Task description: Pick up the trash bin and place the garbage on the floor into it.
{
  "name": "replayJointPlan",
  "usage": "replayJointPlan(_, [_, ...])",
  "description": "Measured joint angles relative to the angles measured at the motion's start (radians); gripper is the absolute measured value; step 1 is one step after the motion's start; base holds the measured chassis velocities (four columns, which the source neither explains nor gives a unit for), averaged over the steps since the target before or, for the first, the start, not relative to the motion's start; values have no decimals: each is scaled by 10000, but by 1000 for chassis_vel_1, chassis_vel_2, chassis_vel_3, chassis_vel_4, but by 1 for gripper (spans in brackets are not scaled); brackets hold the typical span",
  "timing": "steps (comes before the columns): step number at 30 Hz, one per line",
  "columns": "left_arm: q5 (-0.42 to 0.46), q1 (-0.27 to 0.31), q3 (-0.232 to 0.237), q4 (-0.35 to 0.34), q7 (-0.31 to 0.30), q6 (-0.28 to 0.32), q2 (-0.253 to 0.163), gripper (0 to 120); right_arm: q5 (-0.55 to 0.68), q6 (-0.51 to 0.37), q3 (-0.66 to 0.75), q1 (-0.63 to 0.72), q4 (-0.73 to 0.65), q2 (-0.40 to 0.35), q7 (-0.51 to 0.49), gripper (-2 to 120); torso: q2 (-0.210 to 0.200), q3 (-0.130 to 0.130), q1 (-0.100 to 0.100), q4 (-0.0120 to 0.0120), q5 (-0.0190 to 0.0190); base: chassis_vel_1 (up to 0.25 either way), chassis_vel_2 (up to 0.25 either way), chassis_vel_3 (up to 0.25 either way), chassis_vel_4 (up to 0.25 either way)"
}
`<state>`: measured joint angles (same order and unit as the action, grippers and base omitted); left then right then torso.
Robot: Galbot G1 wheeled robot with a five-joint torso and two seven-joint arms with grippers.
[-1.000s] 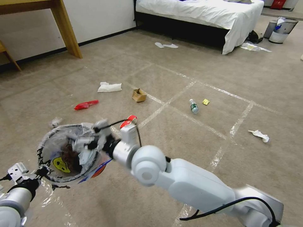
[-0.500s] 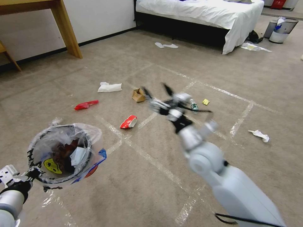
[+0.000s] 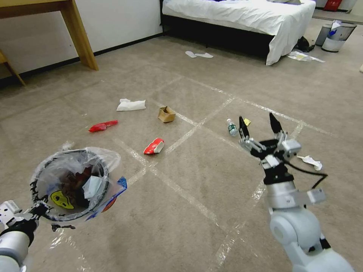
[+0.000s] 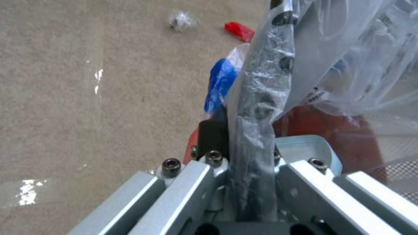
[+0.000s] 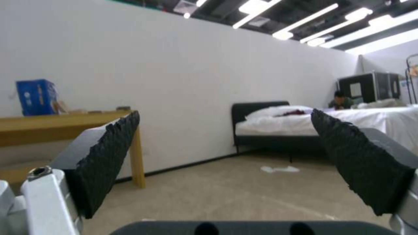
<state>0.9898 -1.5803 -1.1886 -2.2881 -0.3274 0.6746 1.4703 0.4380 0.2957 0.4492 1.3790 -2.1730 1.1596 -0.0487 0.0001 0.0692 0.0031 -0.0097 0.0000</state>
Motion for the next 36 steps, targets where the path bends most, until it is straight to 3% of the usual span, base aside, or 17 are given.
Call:
replayJointPlan(11, [149, -111, -215, -22, -21, 0, -29, 0, -340, 75, -360, -48, 214, 181, -11, 100, 0, 0, -2, 3, -1, -37, 43, 32, -30])
replayJointPlan(36, [204, -219, -270, -160, -21, -22, 20, 0, -612, 11, -632, -26, 288, 362, -49, 100, 0, 2, 2, 3, -1, -180, 181, 179, -194])
